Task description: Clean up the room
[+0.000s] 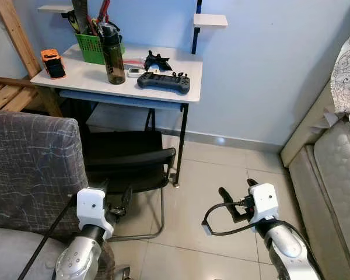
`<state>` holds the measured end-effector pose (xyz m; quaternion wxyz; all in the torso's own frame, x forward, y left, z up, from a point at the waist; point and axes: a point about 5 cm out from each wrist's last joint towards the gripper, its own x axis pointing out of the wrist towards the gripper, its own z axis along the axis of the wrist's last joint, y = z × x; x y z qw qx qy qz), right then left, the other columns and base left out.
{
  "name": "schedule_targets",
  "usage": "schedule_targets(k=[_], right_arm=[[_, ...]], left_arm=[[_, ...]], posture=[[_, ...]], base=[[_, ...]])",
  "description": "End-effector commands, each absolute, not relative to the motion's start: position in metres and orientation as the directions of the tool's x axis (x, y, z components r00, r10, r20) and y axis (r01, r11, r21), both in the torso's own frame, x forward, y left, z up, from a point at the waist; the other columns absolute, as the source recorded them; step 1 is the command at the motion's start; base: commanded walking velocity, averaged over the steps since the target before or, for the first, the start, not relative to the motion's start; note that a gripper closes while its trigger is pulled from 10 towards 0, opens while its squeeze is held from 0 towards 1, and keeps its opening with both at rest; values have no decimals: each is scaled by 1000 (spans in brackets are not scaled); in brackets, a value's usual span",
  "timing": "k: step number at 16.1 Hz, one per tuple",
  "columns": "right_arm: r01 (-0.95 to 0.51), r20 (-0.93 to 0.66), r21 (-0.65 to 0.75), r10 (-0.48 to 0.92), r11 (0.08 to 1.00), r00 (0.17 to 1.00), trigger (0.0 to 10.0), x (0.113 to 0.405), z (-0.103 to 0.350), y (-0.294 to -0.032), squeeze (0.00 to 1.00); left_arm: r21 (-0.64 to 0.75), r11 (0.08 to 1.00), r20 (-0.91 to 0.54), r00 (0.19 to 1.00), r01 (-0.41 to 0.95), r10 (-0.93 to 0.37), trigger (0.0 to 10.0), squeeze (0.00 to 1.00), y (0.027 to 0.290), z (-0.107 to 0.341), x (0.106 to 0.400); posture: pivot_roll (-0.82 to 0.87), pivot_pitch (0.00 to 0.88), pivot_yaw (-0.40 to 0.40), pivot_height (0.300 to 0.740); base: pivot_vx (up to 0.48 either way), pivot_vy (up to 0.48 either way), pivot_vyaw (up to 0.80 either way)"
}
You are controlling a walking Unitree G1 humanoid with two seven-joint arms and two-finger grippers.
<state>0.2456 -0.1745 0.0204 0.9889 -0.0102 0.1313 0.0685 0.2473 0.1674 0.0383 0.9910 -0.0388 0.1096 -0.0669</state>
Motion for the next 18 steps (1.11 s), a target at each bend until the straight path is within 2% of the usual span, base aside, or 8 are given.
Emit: schedule_targets(k=[1, 2, 6, 8, 10, 12, 14, 18], right_arm=[[-145, -237, 18, 145, 989, 961, 10000, 273, 34, -155, 0], [-180, -238, 10, 178, 984, 955, 10000, 280, 35, -150, 0], [-202, -250, -2, 195, 979, 948, 10000, 285, 36, -145, 0], [-230, -290, -111, 190, 967, 938, 10000, 261, 31, -171, 0], [-213, -318, -53, 186, 976, 930, 10000, 263, 24, -167, 0], [-263, -275, -66, 235, 963, 932, 10000, 268, 33, -154, 0], [-265, -266, -77, 236, 961, 934, 10000, 268, 35, -156, 0], [-287, -252, -56, 265, 956, 931, 10000, 273, 34, -153, 0]], left_arm=[[-177, 982, -143, 985, 69, -95, 10000, 0, 160, 62, 273], [-247, 968, -152, 985, 37, -76, 10000, 0, 163, 60, 267], [-134, 990, -175, 982, 43, -66, 10000, 0, 165, 55, 262], [42, 966, -211, 947, 256, -242, 10000, 0, 154, 56, 228], [107, 961, -168, 957, 254, -235, 10000, 0, 157, 66, 236], [59, 969, -138, 964, 239, -229, 10000, 0, 153, 69, 240], [30, 975, -130, 968, 219, -214, 10000, 0, 152, 68, 239], [36, 992, -126, 985, 121, -115, 10000, 0, 161, 63, 246]], posture=[[-62, 0, 4, 740], [-57, 0, 0, 740], [-22, 0, -18, 740], [3, 0, -27, 740], [3, 0, -25, 740], [2, 0, -27, 740], [2, 0, -40, 740], [11, 0, -71, 740]], base=[[0, 0, 0], [0, 0, 0], [0, 0, 0], [0, 0, 0], [0, 0, -372], [0, -443, -694], [351, -315, -684], [0, 0, -689]])
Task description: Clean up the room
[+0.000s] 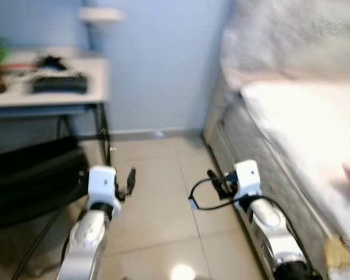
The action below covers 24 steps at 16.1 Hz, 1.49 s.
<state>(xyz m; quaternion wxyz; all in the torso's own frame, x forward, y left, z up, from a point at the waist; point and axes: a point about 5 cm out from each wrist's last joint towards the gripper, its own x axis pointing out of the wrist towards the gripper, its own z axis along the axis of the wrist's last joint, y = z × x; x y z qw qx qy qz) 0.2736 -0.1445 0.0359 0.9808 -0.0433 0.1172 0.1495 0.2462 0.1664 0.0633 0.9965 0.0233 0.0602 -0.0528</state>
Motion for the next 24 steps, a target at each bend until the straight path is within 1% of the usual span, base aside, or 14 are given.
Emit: schedule_targets(k=[1, 3, 5, 6, 7, 8, 11, 13, 15, 17, 18, 19, 21, 24], right_arm=[[-280, -246, -50, 260, 959, 934, 10000, 273, 34, -152, 0], [-214, -193, -56, 199, 975, 961, 10000, 273, 39, -159, 0], [-174, -169, 24, 175, 985, 970, 10000, 273, 41, -164, 0], [-146, -183, 22, 148, 989, 972, 10000, 272, 38, -169, 0], [-150, -187, 14, 150, 989, 971, 10000, 271, 36, -169, 0], [-162, -191, -21, 155, 987, 969, 10000, 270, 35, -168, 0], [-166, -172, -29, 159, 986, 972, 10000, 272, 37, -167, 0], [-98, -165, 37, 103, 995, 981, 10000, 268, 35, -176, 0], [-60, -120, 39, 65, 997, 991, 10000, 255, 37, -186, 0], [-52, -120, 15, 53, 999, 991, 10000, 245, 36, -191, 0], [-29, -138, 12, 31, 999, 990, 10000, 244, 33, -192, 0], [-13, -163, 21, 16, 1000, 987, 10000, 248, 28, -191, 0], [-14, -138, 34, 18, 999, 990, 10000, 258, 32, -186, 0], [-16, -130, 86, 27, 996, 991, 10000, 272, 41, -178, 0]], left_arm=[[55, 992, -128, 986, 118, -110, 10000, 0, 165, 62, 247], [25, 993, -142, 984, 113, -109, 10000, 0, 170, 60, 251], [58, 990, -139, 983, 128, -119, 10000, 0, 168, 61, 253], [109, 984, -123, 984, 141, -127, 10000, 0, 166, 63, 254], [112, 981, -114, 983, 155, -143, 10000, 0, 165, 65, 255], [71, 989, -117, 986, 131, -122, 10000, 0, 168, 65, 259], [94, 981, -114, 980, 172, -161, 10000, 0, 162, 68, 265], [74, 981, -109, 980, 177, -168, 10000, 0, 161, 68, 265], [-10, 986, -59, 984, 169, -169, 10000, 0, 165, 72, 257], [9, 975, -66, 973, 222, -221, 10000, 0, 163, 66, 243], [0, 978, -58, 976, 210, -209, 10000, 0, 164, 65, 243], [30, 981, -51, 980, 192, -190, 10000, 0, 166, 68, 250], [18, 979, -36, 979, 204, -203, 10000, 0, 166, 73, 260], [10, 979, -51, 977, 206, -205, 10000, 0, 168, 74, 268]], posture=[[12, 0, -62, 740], [1, 0, -59, 740], [-6, 0, -51, 740], [-9, 0, -46, 740], [-9, 0, -46, 740], [-14, 0, -43, 740], [-18, 0, -39, 740], [-15, 0, -36, 740], [-16, 0, -33, 740], [-19, 0, -31, 740], [-19, 0, -31, 740], [-25, 0, -26, 740], [-33, 0, -17, 740], [-39, 0, -15, 740]], base=[[0, 0, -700], [0, 240, -697], [0, 429, -700], [0, 0, -700], [0, 0, -700], [345, -330, -700], [394, -267, -700], [426, 0, -703], [437, 0, -703], [435, 0, -700], [442, 0, -700], [0, 0, -688], [0, 0, 0], [0, 480, -690]])
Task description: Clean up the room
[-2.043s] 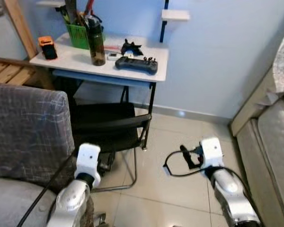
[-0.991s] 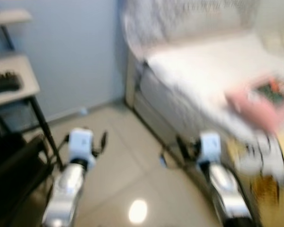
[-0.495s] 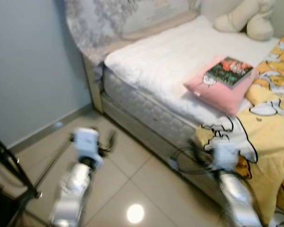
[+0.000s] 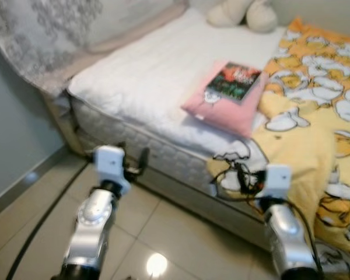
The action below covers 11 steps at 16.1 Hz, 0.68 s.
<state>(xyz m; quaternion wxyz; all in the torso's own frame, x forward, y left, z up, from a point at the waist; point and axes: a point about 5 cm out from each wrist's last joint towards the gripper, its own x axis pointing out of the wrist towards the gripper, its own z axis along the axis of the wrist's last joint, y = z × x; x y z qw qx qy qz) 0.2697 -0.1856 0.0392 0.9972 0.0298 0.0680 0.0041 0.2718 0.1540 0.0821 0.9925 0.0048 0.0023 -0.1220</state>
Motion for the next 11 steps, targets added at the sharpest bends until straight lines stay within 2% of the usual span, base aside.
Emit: schedule_targets(k=[1, 3, 5, 7, 9, 11], right_arm=[[-18, -122, 87, 28, 996, 992, 10000, 274, 44, -179, 0], [-15, -119, 81, 25, 997, 993, 10000, 275, 44, -179, 0], [-13, -87, 80, 20, 997, 996, 10000, 276, 47, -180, 0], [-19, -58, 72, 24, 997, 998, 10000, 277, 52, -178, 0], [-33, -62, 64, 37, 997, 997, 10000, 278, 53, -176, 0], [-52, -84, 78, 58, 996, 995, 10000, 278, 51, -172, 0]], left_arm=[[10, 978, -54, 977, 208, -207, 10000, 0, 169, 74, 269], [28, 976, -43, 976, 217, -215, 10000, 0, 165, 73, 269], [25, 978, -33, 978, 208, -208, 10000, 0, 161, 73, 271], [2, 979, -16, 979, 204, -203, 10000, 0, 162, 76, 273], [-13, 985, -13, 985, 175, -175, 10000, 0, 165, 76, 275], [-10, 986, -6, 986, 165, -165, 10000, 0, 166, 76, 274]], posture=[[-39, 0, -15, 740], [-43, 0, -13, 740], [-50, 0, -12, 740], [-51, 0, -11, 740], [-58, 0, -7, 740], [-53, 0, -12, 740]], base=[[0, 480, -694], [0, 474, -694], [0, 0, -703], [0, 0, 0], [480, 0, 0], [480, 0, -622]])
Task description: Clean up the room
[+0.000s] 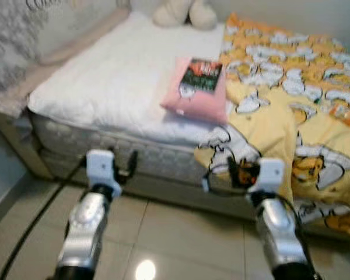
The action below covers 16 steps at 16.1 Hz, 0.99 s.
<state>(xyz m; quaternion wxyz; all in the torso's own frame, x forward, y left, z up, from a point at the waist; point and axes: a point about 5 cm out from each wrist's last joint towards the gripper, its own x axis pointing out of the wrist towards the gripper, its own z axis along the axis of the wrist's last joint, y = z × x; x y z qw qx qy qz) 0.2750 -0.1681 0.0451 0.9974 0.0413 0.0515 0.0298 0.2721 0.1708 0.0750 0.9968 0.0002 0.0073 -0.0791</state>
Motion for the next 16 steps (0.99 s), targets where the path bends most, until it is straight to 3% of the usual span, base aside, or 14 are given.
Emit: schedule_targets(k=[1, 4, 5, 6, 10, 14, 16], right_arm=[[-57, -86, 82, 65, 995, 994, 10000, 279, 51, -170, 0], [-72, -75, 70, 77, 995, 994, 10000, 281, 51, -169, 0], [-74, -72, 67, 78, 995, 994, 10000, 281, 52, -169, 0], [-76, -39, 70, 79, 995, 996, 10000, 282, 56, -169, 1000], [-70, -10, 24, 71, 997, 997, 10000, 286, 65, -171, 1000], [-62, -26, 4, 62, 998, 998, 10000, 289, 63, -172, 1000], [-54, -19, -27, 53, 998, 998, 10000, 290, 64, -174, 1000]], left_arm=[[-8, 987, -7, 987, 159, -159, 10000, 0, 167, 76, 274], [-10, 989, -14, 989, 145, -145, 10000, 0, 167, 75, 274], [6, 991, -24, 991, 131, -131, 10000, 137, 168, 74, 274], [-6, 996, -27, 996, 90, -90, 10000, 1000, 171, 73, 275], [-13, 997, 7, 997, 79, -79, 10000, 1000, 171, 81, 282], [-20, 996, 7, 996, 86, -86, 10000, 1000, 168, 83, 286], [-26, 997, 9, 997, 77, -76, 10000, 1000, 169, 84, 288]], posture=[[-50, 0, -15, 740], [-44, 0, -19, 740], [-40, 0, -23, 740], [-40, 0, -24, 740], [-44, 0, -25, 740], [-51, 0, -21, 740], [-50, 0, -22, 740]], base=[[480, 0, -613], [480, 0, -542], [480, 0, 0], [480, 0, 0], [480, 0, 0], [480, 0, -750], [480, 0, 0]])
